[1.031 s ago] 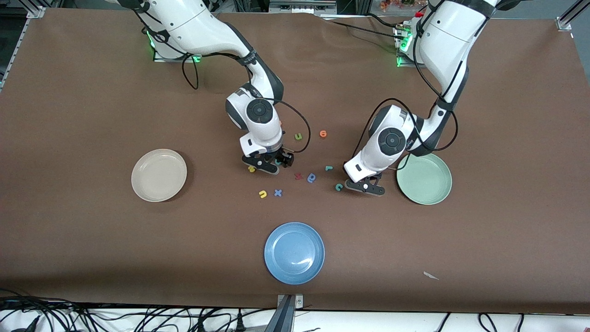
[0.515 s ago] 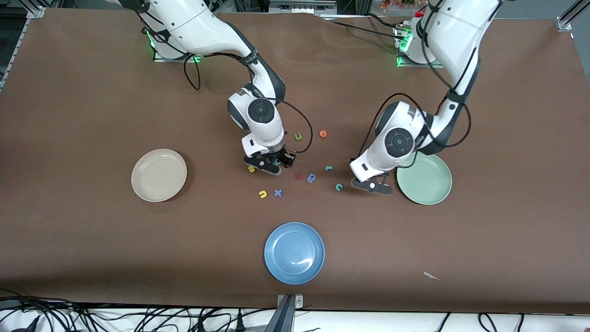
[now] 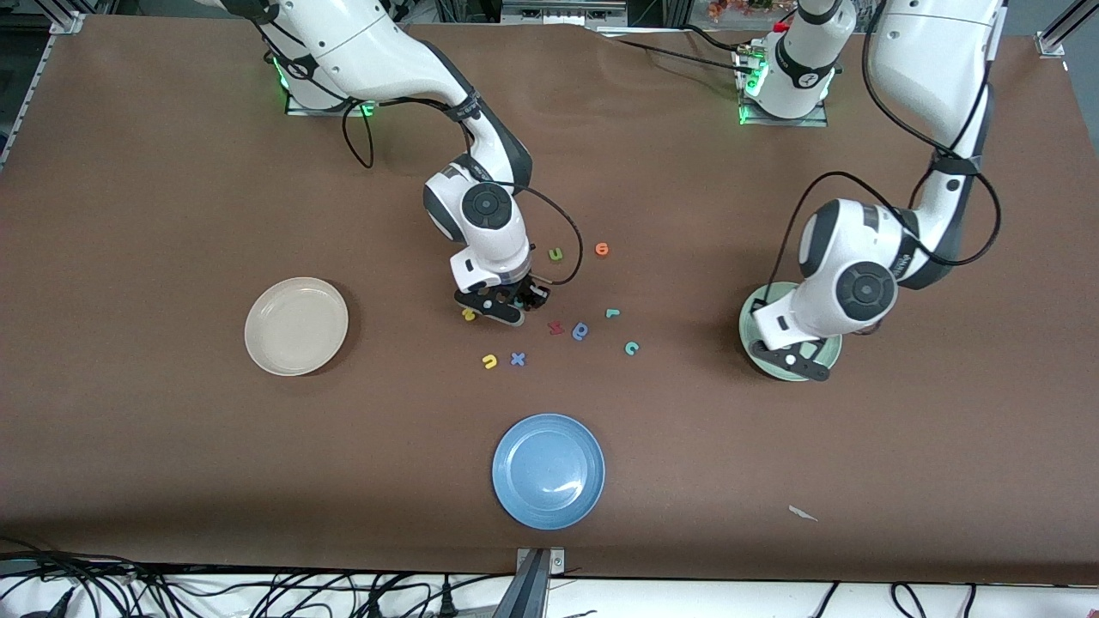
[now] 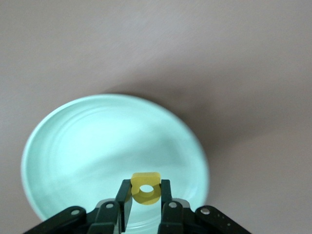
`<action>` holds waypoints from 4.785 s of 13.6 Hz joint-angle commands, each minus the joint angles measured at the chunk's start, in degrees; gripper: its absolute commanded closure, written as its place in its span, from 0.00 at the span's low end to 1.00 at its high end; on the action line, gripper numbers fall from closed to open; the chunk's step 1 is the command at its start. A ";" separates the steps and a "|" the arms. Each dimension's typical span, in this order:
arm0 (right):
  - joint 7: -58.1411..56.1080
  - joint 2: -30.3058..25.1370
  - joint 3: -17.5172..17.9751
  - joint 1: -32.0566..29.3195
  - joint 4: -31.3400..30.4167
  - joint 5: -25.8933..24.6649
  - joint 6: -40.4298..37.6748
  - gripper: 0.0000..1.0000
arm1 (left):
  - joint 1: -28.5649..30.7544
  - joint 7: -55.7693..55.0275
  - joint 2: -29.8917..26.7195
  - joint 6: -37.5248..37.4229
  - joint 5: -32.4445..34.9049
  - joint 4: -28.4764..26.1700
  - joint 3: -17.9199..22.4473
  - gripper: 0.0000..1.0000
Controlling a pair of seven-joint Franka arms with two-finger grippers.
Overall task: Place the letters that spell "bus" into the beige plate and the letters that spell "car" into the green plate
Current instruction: 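Drop the yellow letter on the green plate while the right gripper lifts, then place the teal letter on the beige plate with the right gripper, then grasp a teal c with the left gripper while the right gripper returns, then place the teal c on the green plate with the left gripper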
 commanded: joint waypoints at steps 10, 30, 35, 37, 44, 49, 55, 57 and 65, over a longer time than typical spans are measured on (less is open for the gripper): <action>-11.62 -7.82 0.35 -5.43 -0.64 2.43 -14.88 0.91 | -1.67 -10.78 -0.50 1.50 1.11 3.10 -5.12 0.00; -63.17 -22.60 0.26 -36.38 -21.66 3.48 -10.42 0.00 | -9.40 -4.13 13.83 17.59 1.55 13.04 -11.72 0.30; -46.25 -21.39 0.18 -27.27 -19.20 3.66 -10.25 0.00 | -10.55 -4.74 15.15 17.59 1.73 12.87 -11.73 0.42; -36.66 -18.32 0.09 -22.08 -15.78 4.97 -9.81 0.00 | -10.55 -4.65 15.24 17.59 2.95 12.69 -11.73 0.42; -23.43 -3.03 -1.31 -10.73 -0.58 7.35 -5.15 0.00 | -10.55 -4.83 15.76 17.59 3.84 12.51 -11.73 1.00; -21.50 0.33 -1.49 -6.86 1.81 6.91 -4.89 0.00 | -9.50 -5.18 10.95 9.89 3.58 12.78 -11.73 1.00; -21.85 -1.60 -1.49 -7.55 -1.70 4.99 -5.15 0.19 | -4.06 -3.34 3.56 -6.76 3.84 10.25 -10.67 1.00; -22.11 -1.60 -1.49 -8.08 -1.70 4.89 -5.06 0.26 | -3.17 0.16 1.45 -6.67 5.33 7.17 -8.84 1.00; -22.55 -4.94 -1.14 -8.17 -6.27 4.89 -4.89 0.48 | -0.53 11.26 -1.46 8.35 5.33 -6.73 -2.85 0.73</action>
